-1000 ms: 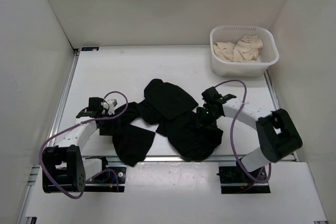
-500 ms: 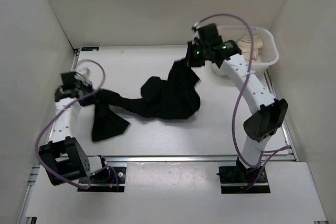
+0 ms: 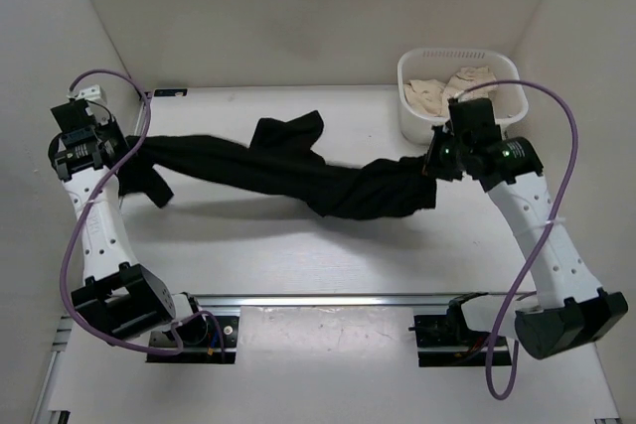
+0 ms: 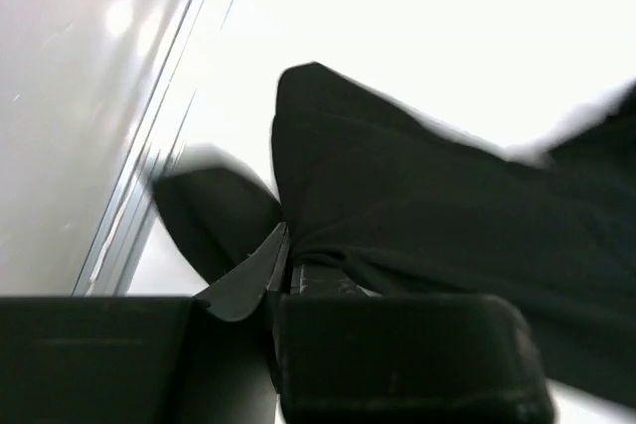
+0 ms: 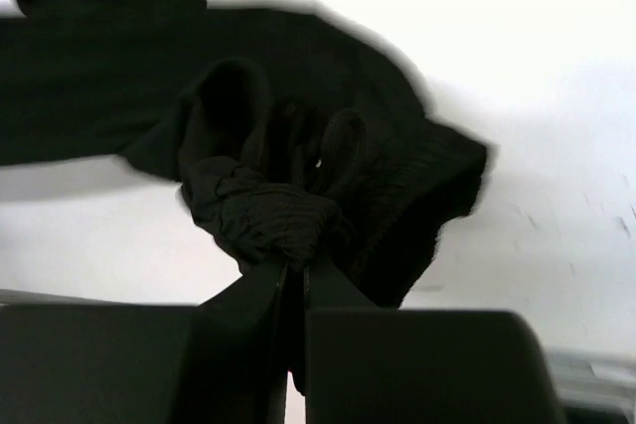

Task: Fold and stack the trousers
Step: Flatten the trousers out

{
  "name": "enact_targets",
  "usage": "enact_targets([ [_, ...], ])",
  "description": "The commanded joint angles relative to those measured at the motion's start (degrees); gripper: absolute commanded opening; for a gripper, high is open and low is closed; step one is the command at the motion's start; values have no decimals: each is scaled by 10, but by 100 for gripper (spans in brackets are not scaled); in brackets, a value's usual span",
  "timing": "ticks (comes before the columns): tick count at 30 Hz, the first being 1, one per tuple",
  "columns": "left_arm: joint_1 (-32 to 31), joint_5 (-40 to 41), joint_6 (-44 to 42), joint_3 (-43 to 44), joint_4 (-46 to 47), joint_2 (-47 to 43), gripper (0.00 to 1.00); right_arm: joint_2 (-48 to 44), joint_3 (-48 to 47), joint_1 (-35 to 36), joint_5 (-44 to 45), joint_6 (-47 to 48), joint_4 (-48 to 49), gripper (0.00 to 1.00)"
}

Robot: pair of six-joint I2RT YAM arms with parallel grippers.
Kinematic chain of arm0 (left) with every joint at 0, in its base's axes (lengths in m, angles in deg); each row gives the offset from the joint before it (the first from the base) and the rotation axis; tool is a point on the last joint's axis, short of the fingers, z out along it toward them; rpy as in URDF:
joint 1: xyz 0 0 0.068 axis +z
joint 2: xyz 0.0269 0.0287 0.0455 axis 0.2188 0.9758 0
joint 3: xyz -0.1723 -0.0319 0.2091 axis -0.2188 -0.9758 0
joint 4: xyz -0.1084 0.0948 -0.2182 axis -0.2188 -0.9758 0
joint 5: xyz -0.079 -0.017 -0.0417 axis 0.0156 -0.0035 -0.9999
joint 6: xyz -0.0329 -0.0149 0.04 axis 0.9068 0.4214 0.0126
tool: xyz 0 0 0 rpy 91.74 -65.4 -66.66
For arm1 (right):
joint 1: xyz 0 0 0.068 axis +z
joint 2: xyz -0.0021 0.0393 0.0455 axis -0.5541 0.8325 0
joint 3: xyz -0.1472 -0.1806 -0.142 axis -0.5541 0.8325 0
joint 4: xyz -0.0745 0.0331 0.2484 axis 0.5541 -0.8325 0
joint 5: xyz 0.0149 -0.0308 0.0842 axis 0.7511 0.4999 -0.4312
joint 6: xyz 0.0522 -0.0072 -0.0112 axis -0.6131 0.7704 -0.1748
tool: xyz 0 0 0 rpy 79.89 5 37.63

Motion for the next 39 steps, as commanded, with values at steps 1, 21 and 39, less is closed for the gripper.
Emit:
enact_targets([
  [1, 15, 29, 0, 37, -13, -8, 14, -62, 59, 2, 58, -9, -15, 0],
  [21, -163, 96, 0, 364, -18, 297, 25, -120, 181, -3, 11, 39, 117, 13],
  [39, -594, 99, 0, -195, -1, 71, 100, 24, 213, -9, 75, -215, 165, 99],
])
